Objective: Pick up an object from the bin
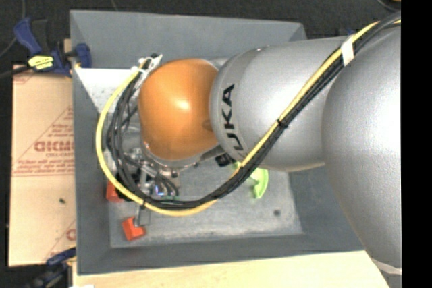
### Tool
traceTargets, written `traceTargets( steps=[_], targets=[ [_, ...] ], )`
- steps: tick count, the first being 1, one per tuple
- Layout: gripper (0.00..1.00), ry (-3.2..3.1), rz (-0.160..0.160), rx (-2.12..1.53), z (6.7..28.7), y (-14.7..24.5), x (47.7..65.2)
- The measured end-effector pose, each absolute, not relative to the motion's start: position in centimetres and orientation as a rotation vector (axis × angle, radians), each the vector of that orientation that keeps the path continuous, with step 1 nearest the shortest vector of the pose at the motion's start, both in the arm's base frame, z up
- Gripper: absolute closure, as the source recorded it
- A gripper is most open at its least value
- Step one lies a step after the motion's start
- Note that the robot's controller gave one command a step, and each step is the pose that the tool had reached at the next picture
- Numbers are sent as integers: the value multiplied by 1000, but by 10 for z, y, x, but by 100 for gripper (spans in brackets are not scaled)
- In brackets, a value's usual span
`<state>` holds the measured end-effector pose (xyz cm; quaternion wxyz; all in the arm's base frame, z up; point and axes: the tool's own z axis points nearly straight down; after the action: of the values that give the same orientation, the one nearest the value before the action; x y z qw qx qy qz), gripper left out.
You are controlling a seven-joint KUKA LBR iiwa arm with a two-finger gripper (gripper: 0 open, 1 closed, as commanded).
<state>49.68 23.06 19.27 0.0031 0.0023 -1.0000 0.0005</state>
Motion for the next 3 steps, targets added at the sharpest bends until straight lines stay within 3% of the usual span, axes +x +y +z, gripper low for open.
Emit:
traceTargets(
  steps=[1, 2, 3],
  targets=[
    [0, -3143, -2, -2, 198, 229, 499],
    [0, -3121, 2, 278, 134, 214, 529],
    [0, -3123, -2, 343, 125, 222, 521]
  ],
)
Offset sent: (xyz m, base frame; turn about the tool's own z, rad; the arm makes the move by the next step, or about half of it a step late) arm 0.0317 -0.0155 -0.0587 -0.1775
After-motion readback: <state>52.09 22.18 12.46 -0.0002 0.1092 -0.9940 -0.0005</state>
